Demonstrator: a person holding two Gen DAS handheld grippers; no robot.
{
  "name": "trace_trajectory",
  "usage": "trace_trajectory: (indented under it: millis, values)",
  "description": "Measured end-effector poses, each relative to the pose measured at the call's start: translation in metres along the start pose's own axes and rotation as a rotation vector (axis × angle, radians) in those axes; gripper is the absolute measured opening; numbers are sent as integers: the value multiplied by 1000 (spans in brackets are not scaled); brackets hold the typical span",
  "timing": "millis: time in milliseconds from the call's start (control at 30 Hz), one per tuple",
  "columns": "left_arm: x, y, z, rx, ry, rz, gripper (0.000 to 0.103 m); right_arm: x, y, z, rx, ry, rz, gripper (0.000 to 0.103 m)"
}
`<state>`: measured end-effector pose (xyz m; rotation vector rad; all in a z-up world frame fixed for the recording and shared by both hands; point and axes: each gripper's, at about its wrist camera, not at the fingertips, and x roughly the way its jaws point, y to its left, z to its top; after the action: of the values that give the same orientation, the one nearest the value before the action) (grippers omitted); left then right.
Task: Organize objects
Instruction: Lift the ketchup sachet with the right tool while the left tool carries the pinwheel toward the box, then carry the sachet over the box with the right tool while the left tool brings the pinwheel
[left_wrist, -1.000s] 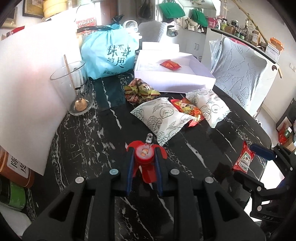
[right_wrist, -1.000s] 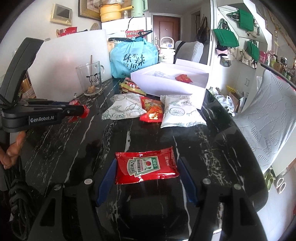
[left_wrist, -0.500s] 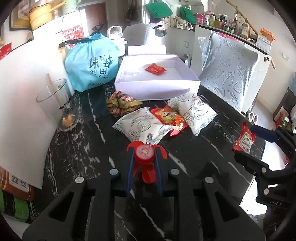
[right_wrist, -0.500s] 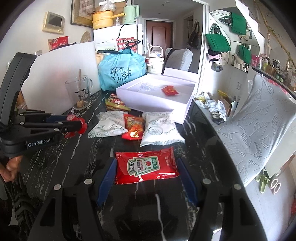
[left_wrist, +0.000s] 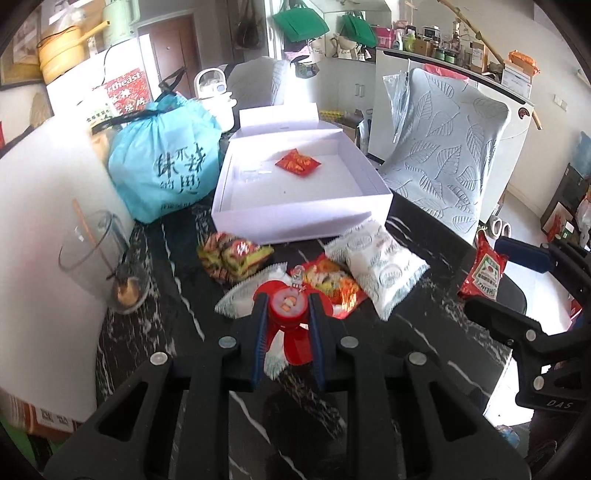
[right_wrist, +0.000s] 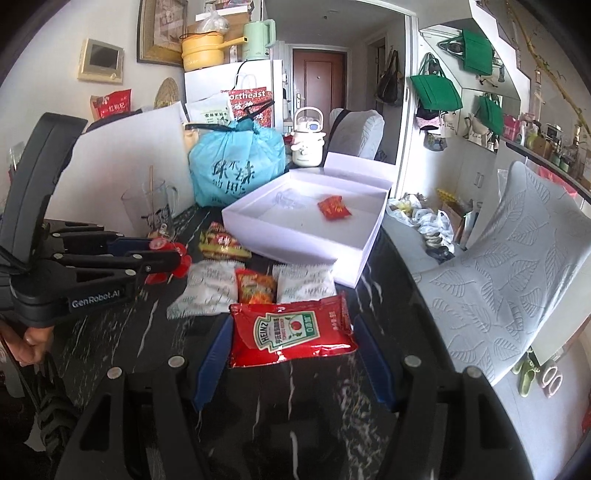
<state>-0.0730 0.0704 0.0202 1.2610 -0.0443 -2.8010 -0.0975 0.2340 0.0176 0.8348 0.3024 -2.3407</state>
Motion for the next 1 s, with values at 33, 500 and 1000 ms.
trace_trajectory:
  millis: [33,500,1000]
  values:
    - [1,0,4,3,-1,-2,20,1,-1,3,-1,-3,0,68]
    - [30,9,63,20,-21,6,20,20,-21,67,-40,-63,12,68]
    - [58,25,127,21,-66,31,20,59,-55,132,-7,-103,29,68]
